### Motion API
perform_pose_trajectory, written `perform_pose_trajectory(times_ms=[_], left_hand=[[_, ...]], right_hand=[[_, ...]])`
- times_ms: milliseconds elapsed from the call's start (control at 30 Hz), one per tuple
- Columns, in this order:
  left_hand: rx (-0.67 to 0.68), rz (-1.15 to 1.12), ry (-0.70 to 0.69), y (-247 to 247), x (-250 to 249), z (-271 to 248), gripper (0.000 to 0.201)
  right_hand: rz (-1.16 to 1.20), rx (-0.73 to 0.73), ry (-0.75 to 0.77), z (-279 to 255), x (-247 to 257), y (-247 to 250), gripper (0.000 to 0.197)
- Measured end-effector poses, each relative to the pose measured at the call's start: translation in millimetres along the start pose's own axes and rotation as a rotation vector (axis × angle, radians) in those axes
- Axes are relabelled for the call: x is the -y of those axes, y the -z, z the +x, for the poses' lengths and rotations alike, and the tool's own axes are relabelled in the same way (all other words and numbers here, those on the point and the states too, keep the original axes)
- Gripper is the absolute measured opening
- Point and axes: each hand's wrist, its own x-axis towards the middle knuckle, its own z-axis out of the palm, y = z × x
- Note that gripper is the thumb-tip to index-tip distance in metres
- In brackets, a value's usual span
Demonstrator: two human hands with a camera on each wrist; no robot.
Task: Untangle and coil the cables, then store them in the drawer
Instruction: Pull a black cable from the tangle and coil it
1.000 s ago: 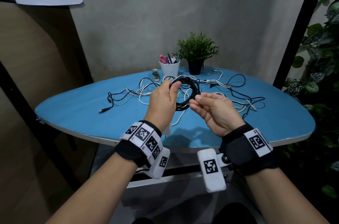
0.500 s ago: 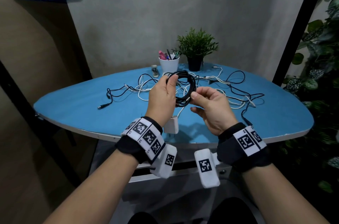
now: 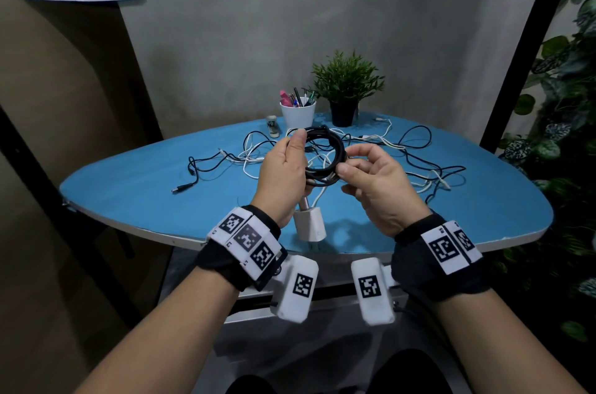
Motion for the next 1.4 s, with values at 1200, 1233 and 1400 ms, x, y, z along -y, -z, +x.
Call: perform_pose_trajectory(times_ms=[1200,1233,1400], left_hand=[[0.016,0.628,-0.297,4,4,2,0.036],[0.029,0.630,-0.299,3,5,2,0.037],[0.110,0.577,-0.236,5,7,1,0.035]], right_hand=[[0.194,-0.070,-0.045,-4,13,-8,0.004],[0.154,-0.091,-0.037,-4,11,-8,0.009],[-0.018,-0.102,-0.033,-1,13,-6,0.014]])
